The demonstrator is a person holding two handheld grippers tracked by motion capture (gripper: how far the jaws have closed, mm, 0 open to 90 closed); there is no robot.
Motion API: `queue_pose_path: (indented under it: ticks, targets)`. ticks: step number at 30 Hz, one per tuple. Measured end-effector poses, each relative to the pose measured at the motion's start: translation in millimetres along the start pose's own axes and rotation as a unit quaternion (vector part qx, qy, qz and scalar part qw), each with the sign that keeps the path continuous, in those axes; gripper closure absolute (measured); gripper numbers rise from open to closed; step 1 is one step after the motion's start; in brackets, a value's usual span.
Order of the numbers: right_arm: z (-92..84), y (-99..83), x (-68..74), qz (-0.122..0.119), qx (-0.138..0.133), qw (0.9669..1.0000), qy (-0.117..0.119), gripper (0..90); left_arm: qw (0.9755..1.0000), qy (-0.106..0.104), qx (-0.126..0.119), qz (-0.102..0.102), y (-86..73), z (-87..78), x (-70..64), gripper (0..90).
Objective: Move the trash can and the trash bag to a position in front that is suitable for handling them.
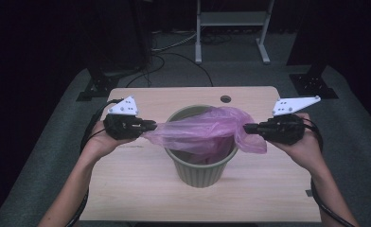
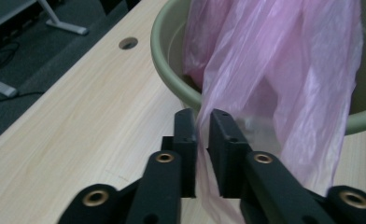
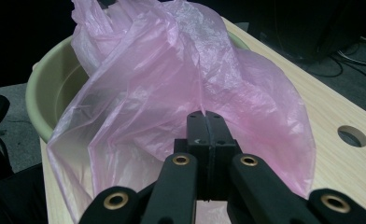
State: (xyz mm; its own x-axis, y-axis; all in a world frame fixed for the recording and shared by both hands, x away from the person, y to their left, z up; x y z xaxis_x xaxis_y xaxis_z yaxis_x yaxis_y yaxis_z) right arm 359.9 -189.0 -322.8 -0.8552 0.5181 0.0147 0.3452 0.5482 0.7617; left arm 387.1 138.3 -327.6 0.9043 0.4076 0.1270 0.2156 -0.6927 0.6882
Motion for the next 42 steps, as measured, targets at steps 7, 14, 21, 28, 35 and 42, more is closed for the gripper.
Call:
queue_pose_path:
  ticks: [7,14,21,28,35,42]
  targets:
    - [7.4,7.3,2.8,0.003,-0.001,0.9997,0.024,90.0,0.9999,-0.015,-0.002,0.009,10.7,0.6,-6.1,67.3]
    - [6.7,5.9,-1.8,0.011,-0.003,0.9997,0.021,83.7,0.9996,-0.025,-0.008,0.011,14.4,-0.7,-8.8,57.7]
    - [-3.1,5.1,-1.0,0.012,-0.009,0.9994,0.031,71.4,0.9992,-0.037,-0.012,0.014,18.7,-4.2,-12.5,52.6]
    - [-6.4,9.3,4.8,-0.002,-0.013,0.9989,0.044,65.4,0.9982,-0.051,0.004,0.030,23.3,3.8,-19.9,53.6]
    - [1.0,9.1,7.2,-0.011,-0.003,0.9987,0.050,76.2,0.9968,-0.057,0.028,0.048,19.0,13.1,-23.5,76.3]
    - [4.8,10.5,-2.0,0.000,0.002,0.9996,0.027,90.0,0.9981,-0.031,0.025,0.047,21.1,16.7,-12.5,89.9]
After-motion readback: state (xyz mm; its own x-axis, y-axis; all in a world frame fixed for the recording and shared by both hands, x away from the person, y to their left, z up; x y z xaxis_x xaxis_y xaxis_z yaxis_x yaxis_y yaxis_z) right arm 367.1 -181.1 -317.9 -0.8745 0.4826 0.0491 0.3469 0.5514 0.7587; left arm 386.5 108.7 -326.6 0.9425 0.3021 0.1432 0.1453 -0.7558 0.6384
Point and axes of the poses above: each handheld gripper's, and its own axes: z roughly forward along the jaws, y roughly out of its top, x roughly to its left, the point moved 8 cm from there along z, roughly forward along the jaws, and after that the axes turned 9 degrees about x, right-handed, at the moved point
